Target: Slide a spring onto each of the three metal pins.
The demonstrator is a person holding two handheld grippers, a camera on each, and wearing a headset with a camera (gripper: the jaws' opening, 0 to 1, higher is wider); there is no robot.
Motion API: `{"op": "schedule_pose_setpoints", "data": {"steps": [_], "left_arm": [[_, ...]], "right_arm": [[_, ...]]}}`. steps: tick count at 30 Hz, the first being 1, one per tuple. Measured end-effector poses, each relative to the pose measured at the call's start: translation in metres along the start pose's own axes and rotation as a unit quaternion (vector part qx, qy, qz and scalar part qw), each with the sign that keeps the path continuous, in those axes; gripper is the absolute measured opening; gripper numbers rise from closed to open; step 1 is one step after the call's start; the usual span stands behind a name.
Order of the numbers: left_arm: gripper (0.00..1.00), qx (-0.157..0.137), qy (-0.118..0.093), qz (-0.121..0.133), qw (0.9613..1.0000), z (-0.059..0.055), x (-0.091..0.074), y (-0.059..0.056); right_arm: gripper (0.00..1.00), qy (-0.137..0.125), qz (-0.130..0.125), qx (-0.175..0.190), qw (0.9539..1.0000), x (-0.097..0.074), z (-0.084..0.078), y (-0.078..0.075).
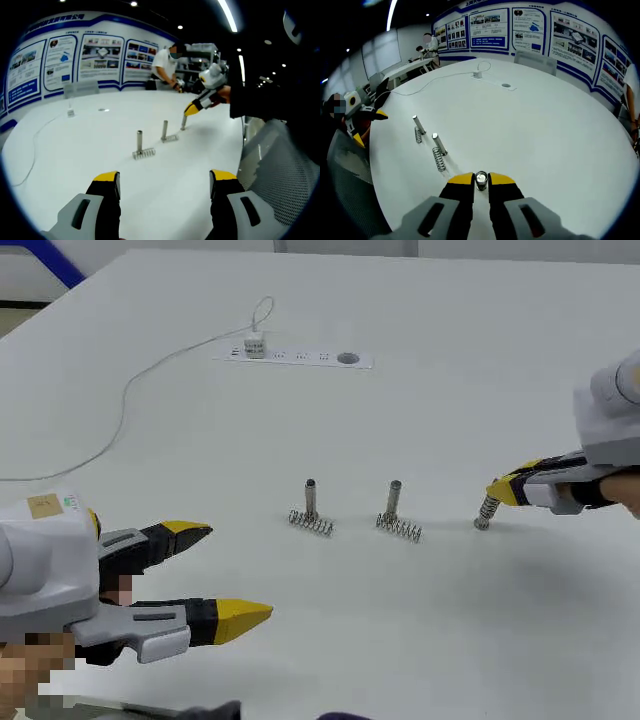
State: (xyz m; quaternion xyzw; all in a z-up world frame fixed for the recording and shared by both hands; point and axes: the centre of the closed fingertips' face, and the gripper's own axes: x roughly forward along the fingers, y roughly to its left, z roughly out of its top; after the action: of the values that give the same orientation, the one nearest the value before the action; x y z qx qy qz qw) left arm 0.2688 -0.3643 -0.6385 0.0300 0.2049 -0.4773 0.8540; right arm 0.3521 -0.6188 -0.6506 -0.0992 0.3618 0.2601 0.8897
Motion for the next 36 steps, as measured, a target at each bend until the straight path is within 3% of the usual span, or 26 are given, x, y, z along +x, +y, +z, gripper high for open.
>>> {"op": "schedule_pose_setpoints", "data": {"steps": [10,21,36], "left_arm": [[0.74,-0.002,-0.002,0.001,1.0000,0.000,0.000,0.000],[0.74,-0.002,-0.002,0.001,1.0000,0.000,0.000,0.000],[0.74,0.000,-0.003,-0.001,1.0000,0.001,0.000,-0.001]], "right_arm": [[0.12,0.016,-0.002,-0.004,0.9999,0.008,-0.009,0.001],[0.14,0.022,-0.006,-0.008,0.9997,0.005,-0.016,0.002],[0.14,0.039,0.005,-0.014,0.9991,0.001,-0.035,0.018]]}}
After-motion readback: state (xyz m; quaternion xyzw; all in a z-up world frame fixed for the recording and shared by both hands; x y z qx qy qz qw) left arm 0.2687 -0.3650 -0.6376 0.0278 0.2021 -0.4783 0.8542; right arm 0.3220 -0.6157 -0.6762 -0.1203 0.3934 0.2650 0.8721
